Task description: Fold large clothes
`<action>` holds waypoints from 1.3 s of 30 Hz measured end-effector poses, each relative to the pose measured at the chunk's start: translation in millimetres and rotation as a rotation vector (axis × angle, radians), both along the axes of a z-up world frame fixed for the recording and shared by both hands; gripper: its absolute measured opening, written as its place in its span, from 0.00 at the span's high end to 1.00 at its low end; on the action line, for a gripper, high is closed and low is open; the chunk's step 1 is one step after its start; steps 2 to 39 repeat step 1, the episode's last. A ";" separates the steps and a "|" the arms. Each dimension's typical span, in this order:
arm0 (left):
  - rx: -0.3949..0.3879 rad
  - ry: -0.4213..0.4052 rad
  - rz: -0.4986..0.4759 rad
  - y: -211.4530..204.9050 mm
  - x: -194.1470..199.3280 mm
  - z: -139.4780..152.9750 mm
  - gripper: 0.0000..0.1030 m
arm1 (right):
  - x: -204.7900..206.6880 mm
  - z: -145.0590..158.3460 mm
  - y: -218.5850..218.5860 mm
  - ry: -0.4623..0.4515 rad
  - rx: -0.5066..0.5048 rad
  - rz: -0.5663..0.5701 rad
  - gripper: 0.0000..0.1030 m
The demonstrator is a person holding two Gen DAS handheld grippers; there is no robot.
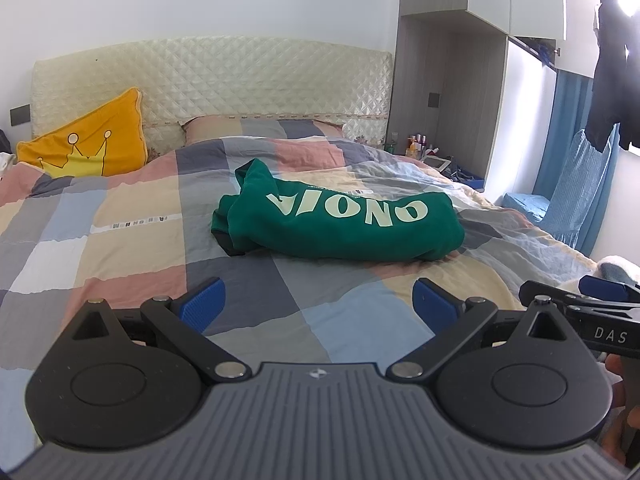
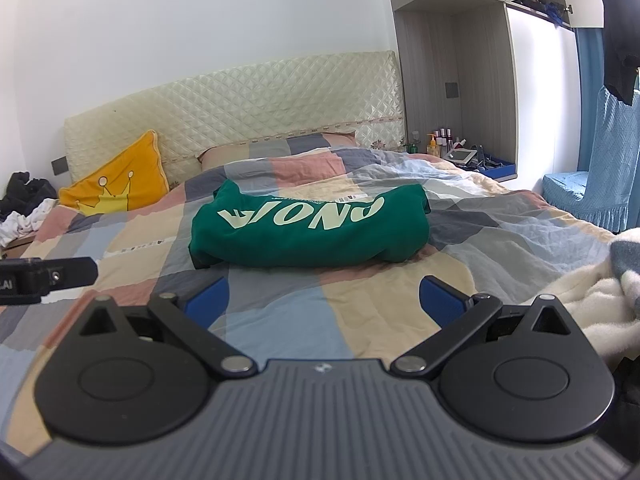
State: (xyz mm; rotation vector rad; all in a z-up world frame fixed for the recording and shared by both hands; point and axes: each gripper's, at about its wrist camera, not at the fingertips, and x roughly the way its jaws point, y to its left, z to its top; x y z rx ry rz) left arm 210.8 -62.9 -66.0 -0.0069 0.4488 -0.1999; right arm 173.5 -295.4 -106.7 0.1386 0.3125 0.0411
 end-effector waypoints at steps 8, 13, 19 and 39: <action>-0.001 0.001 -0.001 -0.1 0.1 -0.1 0.02 | 0.1 0.0 -0.1 0.000 0.000 0.000 0.00; -0.001 0.001 -0.001 -0.1 0.1 -0.1 0.02 | 0.1 0.0 -0.1 0.000 0.000 0.000 0.00; -0.001 0.001 -0.001 -0.1 0.1 -0.1 0.02 | 0.1 0.0 -0.1 0.000 0.000 0.000 0.00; -0.001 0.001 -0.001 -0.1 0.1 -0.1 0.02 | 0.1 0.0 -0.1 0.000 0.000 0.000 0.00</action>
